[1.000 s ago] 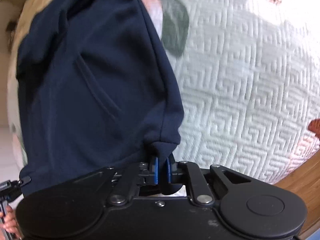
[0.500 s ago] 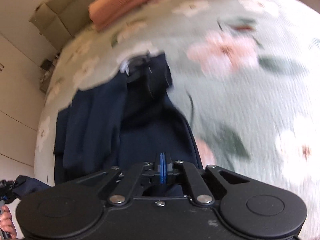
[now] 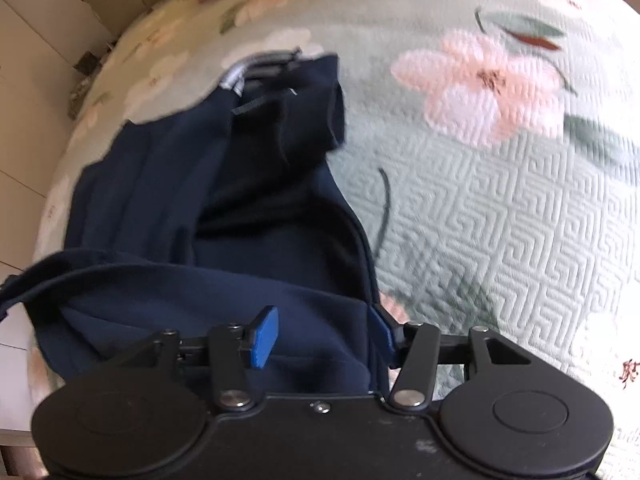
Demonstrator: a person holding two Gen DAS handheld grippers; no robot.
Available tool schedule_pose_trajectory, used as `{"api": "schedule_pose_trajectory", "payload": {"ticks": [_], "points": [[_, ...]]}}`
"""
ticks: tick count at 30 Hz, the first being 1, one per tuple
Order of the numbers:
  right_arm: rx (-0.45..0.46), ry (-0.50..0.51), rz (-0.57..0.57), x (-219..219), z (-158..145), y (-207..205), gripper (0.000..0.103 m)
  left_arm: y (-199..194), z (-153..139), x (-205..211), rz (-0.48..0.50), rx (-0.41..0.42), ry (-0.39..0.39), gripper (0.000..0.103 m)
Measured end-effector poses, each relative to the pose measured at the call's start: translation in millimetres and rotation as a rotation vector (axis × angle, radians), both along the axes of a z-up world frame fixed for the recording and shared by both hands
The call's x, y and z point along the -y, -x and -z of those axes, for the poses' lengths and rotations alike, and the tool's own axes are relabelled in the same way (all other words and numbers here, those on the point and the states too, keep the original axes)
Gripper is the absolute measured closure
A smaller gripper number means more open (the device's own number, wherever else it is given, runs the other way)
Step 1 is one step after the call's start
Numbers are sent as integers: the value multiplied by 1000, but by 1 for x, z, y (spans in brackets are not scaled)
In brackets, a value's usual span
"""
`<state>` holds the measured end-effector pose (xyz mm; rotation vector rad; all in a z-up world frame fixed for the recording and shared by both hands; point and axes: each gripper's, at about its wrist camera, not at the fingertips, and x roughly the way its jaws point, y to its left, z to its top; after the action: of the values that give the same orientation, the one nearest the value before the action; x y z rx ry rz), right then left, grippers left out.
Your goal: Fold large clothes
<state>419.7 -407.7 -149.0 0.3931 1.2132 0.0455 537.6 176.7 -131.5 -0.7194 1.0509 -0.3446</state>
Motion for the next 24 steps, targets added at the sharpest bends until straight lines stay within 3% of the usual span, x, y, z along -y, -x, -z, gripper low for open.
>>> {"api": "schedule_pose_trajectory", "payload": {"ticks": [2, 5, 9, 12, 14, 15, 16, 20, 24], "points": [[-28, -34, -19, -2, 10, -4, 40, 0, 3, -1, -6, -9, 1, 94], [-98, 0, -35, -8, 24, -9, 40, 1, 4, -1, -5, -12, -7, 93], [-178, -84, 37, -4, 44, -3, 33, 2, 6, -1, -5, -20, -4, 93], [-185, -105, 45, -7, 51, 2, 31, 3, 7, 0, -7, -27, -2, 93], [-164, -67, 36, -14, 48, 2, 39, 4, 9, 1, -10, -31, -2, 93], [-150, -44, 28, -17, 46, 3, 55, 4, 9, 1, -12, -31, -3, 93], [-130, -13, 10, -21, 42, 6, 84, 5, 9, 1, -12, -29, -2, 93], [-3, 11, -27, -29, 12, 21, 88, 10, 2, 0, -27, -15, -4, 93], [181, 86, -46, -34, -46, 30, 89, 15, -30, 0, -40, 63, 17, 93]]}}
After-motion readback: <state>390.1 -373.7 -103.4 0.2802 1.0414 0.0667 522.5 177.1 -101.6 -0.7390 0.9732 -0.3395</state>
